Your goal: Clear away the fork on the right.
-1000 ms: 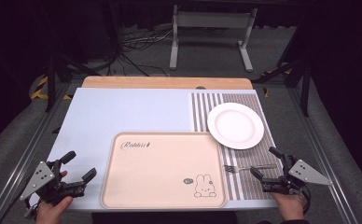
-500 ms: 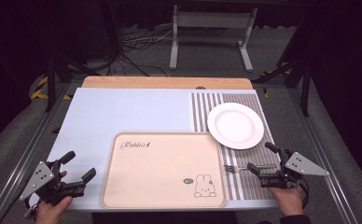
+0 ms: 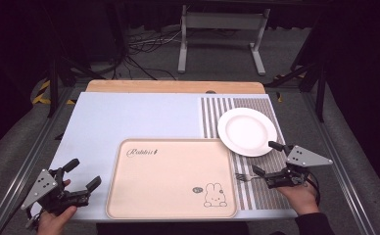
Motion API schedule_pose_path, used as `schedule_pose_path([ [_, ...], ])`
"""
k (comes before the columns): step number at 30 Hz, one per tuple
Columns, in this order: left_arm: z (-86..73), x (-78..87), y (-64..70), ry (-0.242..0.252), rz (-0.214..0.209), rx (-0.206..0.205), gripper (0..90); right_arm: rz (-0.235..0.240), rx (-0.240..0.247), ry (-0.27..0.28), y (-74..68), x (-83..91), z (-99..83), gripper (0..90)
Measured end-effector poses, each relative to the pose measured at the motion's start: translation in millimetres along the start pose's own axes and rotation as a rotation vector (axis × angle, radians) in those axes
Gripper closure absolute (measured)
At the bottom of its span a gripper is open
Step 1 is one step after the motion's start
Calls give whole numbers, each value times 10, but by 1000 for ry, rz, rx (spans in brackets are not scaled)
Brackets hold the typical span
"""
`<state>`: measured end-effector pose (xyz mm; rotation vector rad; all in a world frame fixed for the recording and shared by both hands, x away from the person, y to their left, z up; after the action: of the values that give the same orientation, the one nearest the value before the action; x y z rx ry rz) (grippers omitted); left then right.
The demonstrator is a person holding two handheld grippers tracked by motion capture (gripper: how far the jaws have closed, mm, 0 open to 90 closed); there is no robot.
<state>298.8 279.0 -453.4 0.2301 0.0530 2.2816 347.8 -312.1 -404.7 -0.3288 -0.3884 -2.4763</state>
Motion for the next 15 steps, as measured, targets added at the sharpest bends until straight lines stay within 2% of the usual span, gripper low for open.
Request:
schedule_pose_path([
  [5, -1, 2, -3, 2, 2, 3, 31, 15, 26, -37, 26, -45, 43, 25],
  [8, -3, 4, -8, 0, 4, 4, 31, 49, 55, -107, 30, -69, 97, 23],
  [9, -3, 4, -8, 0, 4, 4, 31, 49, 55, -107, 30, -69, 97, 23],
  [12, -9, 1, -11, -6, 6, 5, 31, 75, 120, -187, 29, -74, 200, 22],
  [15, -7, 3, -2, -10, 3, 0, 31, 95, 177, -242, 34, -82, 265, 40],
])
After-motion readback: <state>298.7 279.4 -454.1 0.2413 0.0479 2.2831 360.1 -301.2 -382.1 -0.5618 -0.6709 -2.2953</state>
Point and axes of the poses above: each handheld gripper's, and its own axes: x roughly backward along the jaws, z roughly out of its top, y roughly to its right, the point moved 3 cm from there along -x, roughly forward along the jaws, and after that the axes turned 11 degrees about -z, right-handed, at the moved point
